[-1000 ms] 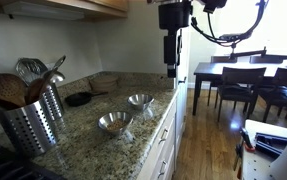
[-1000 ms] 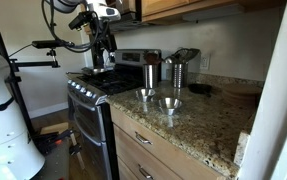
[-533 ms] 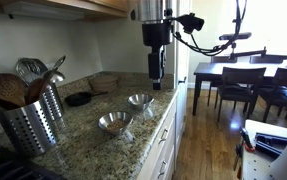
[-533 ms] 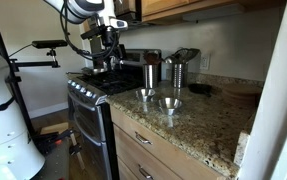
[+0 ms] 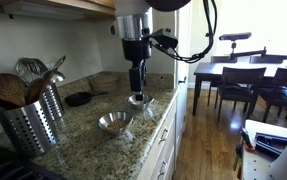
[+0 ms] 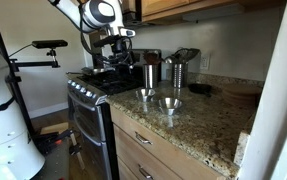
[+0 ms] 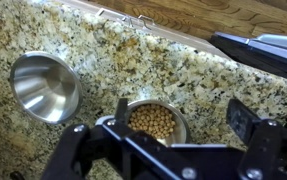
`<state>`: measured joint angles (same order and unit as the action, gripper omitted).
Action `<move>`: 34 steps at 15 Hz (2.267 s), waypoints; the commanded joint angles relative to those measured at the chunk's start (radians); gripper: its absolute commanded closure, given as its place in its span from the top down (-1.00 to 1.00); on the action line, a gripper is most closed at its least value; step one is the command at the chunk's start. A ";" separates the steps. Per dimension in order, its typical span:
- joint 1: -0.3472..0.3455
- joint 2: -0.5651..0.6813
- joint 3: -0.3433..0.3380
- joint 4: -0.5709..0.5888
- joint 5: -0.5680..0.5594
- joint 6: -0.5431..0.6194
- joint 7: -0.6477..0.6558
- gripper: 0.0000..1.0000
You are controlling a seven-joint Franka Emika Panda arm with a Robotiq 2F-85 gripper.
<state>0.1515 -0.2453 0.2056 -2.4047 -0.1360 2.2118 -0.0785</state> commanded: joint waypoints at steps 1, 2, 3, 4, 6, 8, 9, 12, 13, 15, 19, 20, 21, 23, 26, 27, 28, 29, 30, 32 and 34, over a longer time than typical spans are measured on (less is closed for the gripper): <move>0.014 0.080 -0.003 0.045 -0.026 0.053 -0.014 1.00; 0.017 0.102 -0.004 0.054 -0.022 0.072 -0.017 1.00; 0.017 0.119 -0.003 0.062 -0.025 0.087 -0.018 1.00; 0.018 0.140 -0.002 0.070 -0.027 0.110 -0.019 1.00; 0.019 0.184 -0.001 0.091 -0.032 0.150 -0.023 1.00; 0.021 0.224 -0.001 0.110 -0.031 0.182 -0.032 1.00; 0.022 0.243 -0.001 0.123 -0.029 0.193 -0.038 1.00; 0.028 0.303 0.000 0.161 -0.041 0.219 -0.049 1.00; 0.030 0.320 -0.001 0.172 -0.046 0.223 -0.052 1.00; 0.033 0.354 -0.002 0.194 -0.070 0.226 -0.047 1.00; 0.038 0.414 -0.005 0.227 -0.093 0.227 -0.042 1.00; 0.042 0.429 -0.009 0.234 -0.112 0.227 -0.029 1.00; 0.045 0.442 -0.012 0.240 -0.128 0.224 -0.023 1.00; 0.046 0.465 -0.015 0.250 -0.146 0.223 -0.023 1.00; 0.046 0.493 -0.021 0.264 -0.159 0.222 -0.021 1.00; 0.047 0.500 -0.023 0.268 -0.159 0.220 -0.020 1.00; 0.047 0.509 -0.023 0.277 -0.155 0.219 -0.020 1.00; 0.049 0.517 -0.023 0.285 -0.153 0.216 -0.019 1.00; 0.050 0.523 -0.022 0.291 -0.151 0.214 -0.018 1.00; 0.055 0.539 -0.025 0.309 -0.156 0.206 -0.010 1.00; 0.058 0.551 -0.025 0.322 -0.156 0.204 -0.009 1.00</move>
<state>0.1841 0.2851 0.2007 -2.1109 -0.2716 2.4223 -0.1119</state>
